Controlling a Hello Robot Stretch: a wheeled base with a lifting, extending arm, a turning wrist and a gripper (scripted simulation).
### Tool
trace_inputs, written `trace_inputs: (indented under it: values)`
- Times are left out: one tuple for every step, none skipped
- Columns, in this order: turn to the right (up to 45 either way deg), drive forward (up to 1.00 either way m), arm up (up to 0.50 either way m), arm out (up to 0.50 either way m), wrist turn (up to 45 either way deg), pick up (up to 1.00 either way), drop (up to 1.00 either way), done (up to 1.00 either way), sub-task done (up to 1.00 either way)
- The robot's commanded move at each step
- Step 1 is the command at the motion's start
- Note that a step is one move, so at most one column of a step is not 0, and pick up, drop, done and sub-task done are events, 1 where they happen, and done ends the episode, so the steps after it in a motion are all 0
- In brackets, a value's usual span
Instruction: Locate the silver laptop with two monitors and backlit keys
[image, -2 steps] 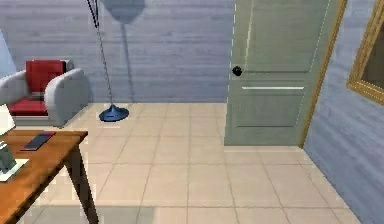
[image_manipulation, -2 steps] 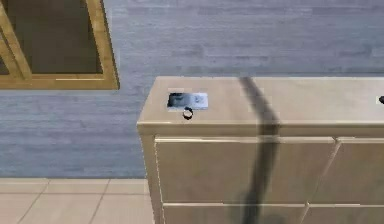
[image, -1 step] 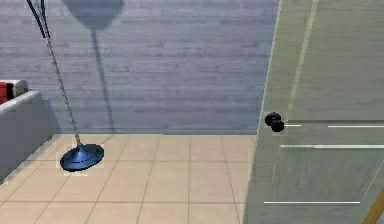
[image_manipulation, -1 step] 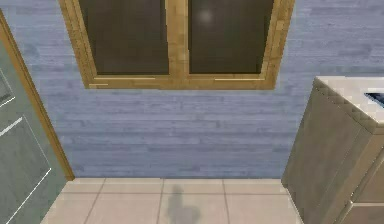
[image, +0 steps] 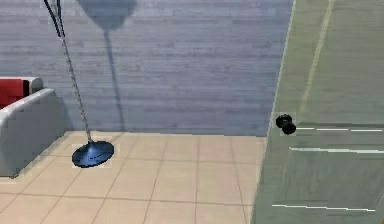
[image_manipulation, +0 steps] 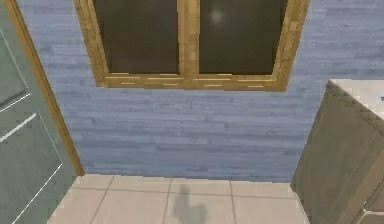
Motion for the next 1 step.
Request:
trace_inputs:
  values:
    - [27.0, 0.0, 0.0, 0.0, 0.0, 0.0, 0.0, 0.0, 0.0]
